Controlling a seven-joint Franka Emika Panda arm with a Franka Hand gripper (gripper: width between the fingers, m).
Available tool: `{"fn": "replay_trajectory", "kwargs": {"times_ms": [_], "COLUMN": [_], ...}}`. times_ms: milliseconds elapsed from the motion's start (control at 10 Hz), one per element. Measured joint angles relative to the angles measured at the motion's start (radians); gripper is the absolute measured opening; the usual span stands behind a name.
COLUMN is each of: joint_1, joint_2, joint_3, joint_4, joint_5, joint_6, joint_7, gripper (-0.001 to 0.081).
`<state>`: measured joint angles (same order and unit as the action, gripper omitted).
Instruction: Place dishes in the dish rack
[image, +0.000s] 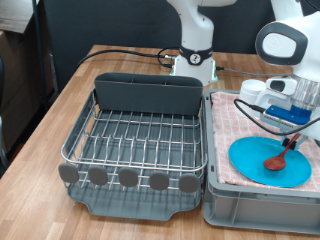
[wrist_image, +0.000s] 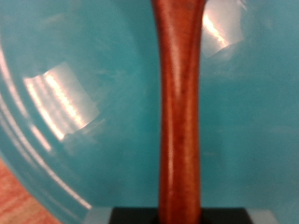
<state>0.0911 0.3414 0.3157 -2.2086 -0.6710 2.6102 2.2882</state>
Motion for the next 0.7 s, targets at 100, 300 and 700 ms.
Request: {"fn": "replay_trajectory", "kwargs": {"times_ms": [100, 300, 700], "joint_1": [-0.002, -0.003, -0.007], "joint_2": [-0.015, -0.056, -0.171], "joint_3": [0.01, 0.025, 0.049], "joint_4": [0.005, 0.008, 0.031], "joint_5": [0.024, 0.079, 0.212], "joint_6": [-0.017, -0.059, -0.217], "joint_7": [-0.022, -0.063, -0.185], "gripper": [0.0087, 0.0087, 0.0087]}}
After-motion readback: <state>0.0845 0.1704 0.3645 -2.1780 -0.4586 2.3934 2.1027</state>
